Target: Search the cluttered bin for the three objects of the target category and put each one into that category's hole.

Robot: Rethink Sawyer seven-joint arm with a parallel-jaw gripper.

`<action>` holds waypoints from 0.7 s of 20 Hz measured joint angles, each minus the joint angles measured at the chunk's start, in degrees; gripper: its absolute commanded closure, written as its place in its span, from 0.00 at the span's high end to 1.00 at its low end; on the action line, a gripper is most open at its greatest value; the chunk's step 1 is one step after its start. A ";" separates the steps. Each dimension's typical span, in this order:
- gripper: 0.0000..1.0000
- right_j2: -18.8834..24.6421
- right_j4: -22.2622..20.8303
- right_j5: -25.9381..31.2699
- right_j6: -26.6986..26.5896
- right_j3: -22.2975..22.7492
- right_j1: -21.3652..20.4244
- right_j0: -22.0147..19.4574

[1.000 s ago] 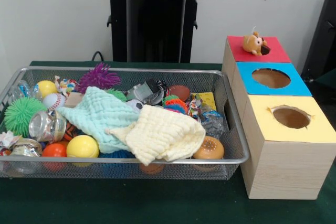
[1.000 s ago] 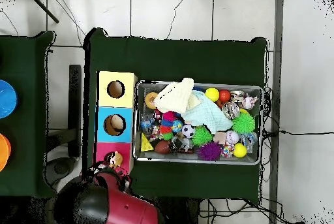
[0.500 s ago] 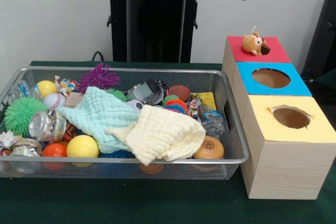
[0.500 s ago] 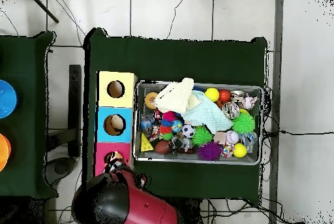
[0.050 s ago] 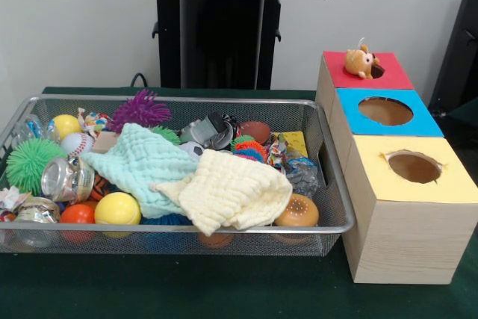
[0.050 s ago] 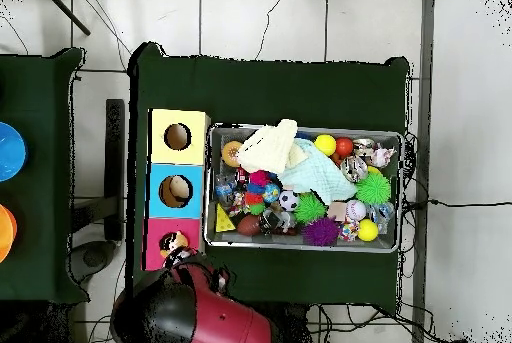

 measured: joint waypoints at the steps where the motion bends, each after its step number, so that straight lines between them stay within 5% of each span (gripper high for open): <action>1: 0.00 0.00 -0.17 0.00 0.00 0.03 -0.01 0.00; 14: 0.00 1.47 -0.33 -6.80 0.00 0.70 0.74 -1.70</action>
